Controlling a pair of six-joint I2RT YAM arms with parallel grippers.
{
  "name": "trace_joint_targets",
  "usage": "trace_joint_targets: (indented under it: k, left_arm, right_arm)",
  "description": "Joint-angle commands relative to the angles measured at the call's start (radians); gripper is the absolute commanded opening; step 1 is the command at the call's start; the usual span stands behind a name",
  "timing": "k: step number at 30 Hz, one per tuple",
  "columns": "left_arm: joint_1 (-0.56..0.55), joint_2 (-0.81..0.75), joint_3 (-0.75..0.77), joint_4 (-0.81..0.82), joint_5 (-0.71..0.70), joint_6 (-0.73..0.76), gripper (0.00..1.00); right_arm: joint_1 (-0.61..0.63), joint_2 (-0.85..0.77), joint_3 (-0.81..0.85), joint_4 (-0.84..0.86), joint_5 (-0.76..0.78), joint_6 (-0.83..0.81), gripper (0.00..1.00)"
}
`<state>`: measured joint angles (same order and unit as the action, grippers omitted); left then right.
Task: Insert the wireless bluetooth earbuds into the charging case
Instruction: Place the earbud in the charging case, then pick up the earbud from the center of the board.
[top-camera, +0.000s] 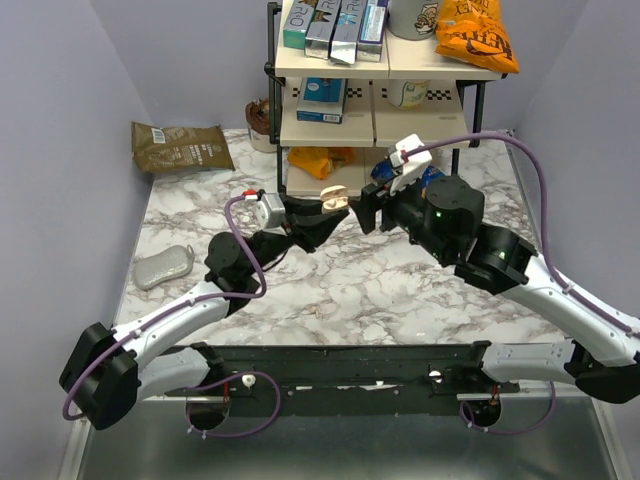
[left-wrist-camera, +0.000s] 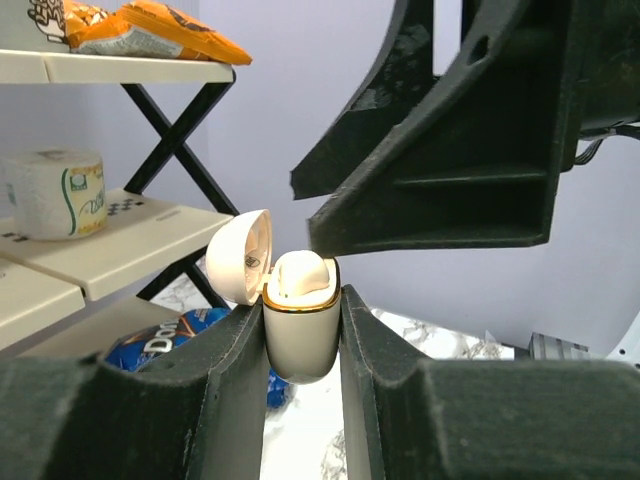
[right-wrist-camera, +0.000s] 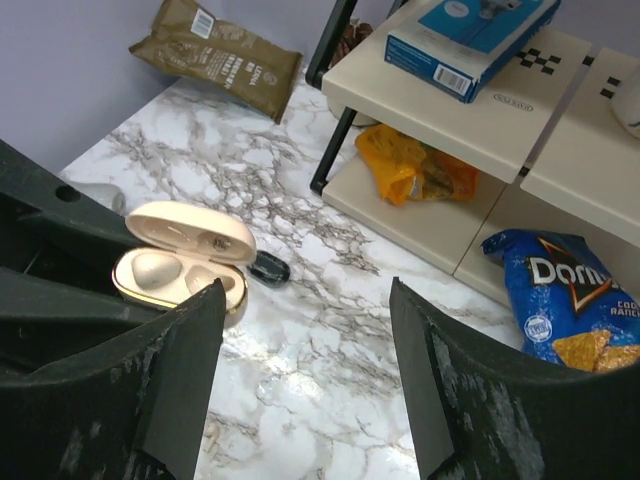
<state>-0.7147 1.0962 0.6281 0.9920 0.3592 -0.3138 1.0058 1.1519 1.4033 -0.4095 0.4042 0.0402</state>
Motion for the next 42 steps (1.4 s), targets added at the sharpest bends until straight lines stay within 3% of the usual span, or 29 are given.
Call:
trace_joint_targets:
  k: [1, 6, 12, 19, 27, 42]
  left_arm:
    - [0.0, -0.086, -0.033, -0.093, -0.119, 0.051, 0.0]
    - [0.001, -0.246, -0.096, -0.243, -0.213, 0.133, 0.0]
    - [0.001, -0.518, -0.206, -0.409, -0.322, 0.154, 0.0]
    - [0.0, -0.677, -0.231, -0.553, -0.359, 0.157, 0.0]
    - [0.0, -0.739, -0.232, -0.593, -0.408, 0.145, 0.0]
    - [-0.002, -0.763, -0.22, -0.628, -0.448, 0.147, 0.0]
  right_arm:
    - [-0.006, -0.075, -0.142, 0.041, 0.006, 0.01, 0.75]
    - [-0.004, -0.066, -0.354, 0.049, -0.142, 0.122, 0.73]
    - [0.002, 0.05, -0.564, 0.213, -0.352, 0.214, 0.63]
    - [0.043, 0.317, -0.457, 0.206, -0.432, 0.26, 0.65]
    - [0.051, 0.46, -0.394, 0.183, -0.409, 0.484, 0.66]
    - [0.112, 0.667, -0.271, 0.048, -0.216, 0.63, 0.64]
